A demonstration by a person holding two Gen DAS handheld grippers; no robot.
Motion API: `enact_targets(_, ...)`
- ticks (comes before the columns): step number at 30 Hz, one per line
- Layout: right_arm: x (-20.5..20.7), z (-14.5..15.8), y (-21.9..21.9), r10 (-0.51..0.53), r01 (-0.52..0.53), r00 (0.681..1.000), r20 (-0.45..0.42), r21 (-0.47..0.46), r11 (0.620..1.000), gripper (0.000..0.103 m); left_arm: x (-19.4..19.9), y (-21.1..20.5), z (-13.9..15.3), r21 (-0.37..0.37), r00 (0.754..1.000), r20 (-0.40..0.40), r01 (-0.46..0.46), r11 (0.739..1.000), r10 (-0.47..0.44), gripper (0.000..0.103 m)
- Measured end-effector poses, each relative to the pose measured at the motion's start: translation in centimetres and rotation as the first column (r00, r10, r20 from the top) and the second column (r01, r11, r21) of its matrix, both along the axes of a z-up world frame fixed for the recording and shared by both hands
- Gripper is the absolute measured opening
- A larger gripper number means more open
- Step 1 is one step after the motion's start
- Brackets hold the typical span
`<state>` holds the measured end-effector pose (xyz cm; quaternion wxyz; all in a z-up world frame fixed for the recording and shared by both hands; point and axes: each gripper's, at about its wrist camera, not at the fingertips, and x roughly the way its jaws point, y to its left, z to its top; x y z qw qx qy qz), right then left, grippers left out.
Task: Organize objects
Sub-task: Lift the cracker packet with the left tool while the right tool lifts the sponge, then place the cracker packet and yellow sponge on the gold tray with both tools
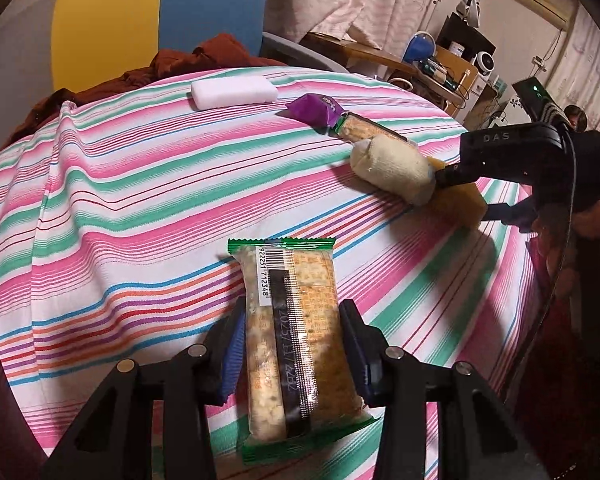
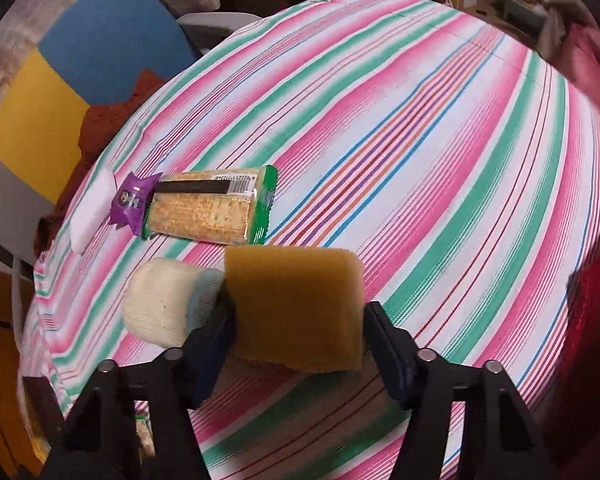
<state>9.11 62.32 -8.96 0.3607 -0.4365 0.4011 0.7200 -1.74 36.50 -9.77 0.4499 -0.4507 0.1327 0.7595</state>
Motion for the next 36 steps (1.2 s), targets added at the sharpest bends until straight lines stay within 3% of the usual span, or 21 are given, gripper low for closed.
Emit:
enact_targets(6, 1.8, 1.8, 0.3, -0.059, 0.063, 0.996, -0.064, 0.069, 0.996, 0.058, 0.3, -0.8, 0.2, -0.011, 1.000, -0.004, -0.014, 1.000, 0.014, 0.042)
enact_targets(12, 3.6, 3.8, 0.3, -0.102, 0.125, 0.973, -0.205, 0.104, 0.987, 0.058, 0.9, -2.4, 0.9, -0.019, 0.999, 0.015, -0.031, 0.999, 0.032, 0.041)
enact_targets(21, 2.4, 5.9, -1.4, 0.006, 0.053, 0.950, -0.311, 0.180, 0.982, 0.058, 2.6, -7.6, 6.5, 0.088, 0.998, -0.040, -0.050, 0.995, 0.053, 0.041)
enact_targets(24, 1.3, 7.0, -2.4, 0.083, -0.015, 0.942, -0.325, 0.206, 0.978, 0.058, 2.0, -10.4, 8.0, 0.117, 0.992, -0.059, -0.105, 0.988, 0.112, 0.041)
enact_targets(29, -0.6, 8.1, -5.0, 0.201, -0.131, 0.918, -0.342, 0.217, 0.967, 0.058, 0.1, -16.2, 9.7, 0.159, 0.963, -0.078, -0.243, 0.957, 0.257, 0.041)
enact_targets(32, -1.6, 9.8, -7.5, 0.284, -0.203, 0.896, -0.340, 0.254, 0.946, 0.058, -1.2, -20.2, 10.4, 0.168, 0.929, -0.103, -0.335, 0.927, 0.355, 0.041)
enact_targets(36, -3.5, 12.4, -12.3, 0.427, -0.336, 0.840, -0.334, 0.297, 0.894, 0.058, -2.9, -24.8, 10.4, 0.167, 0.887, -0.095, -0.433, 0.886, 0.452, 0.041)
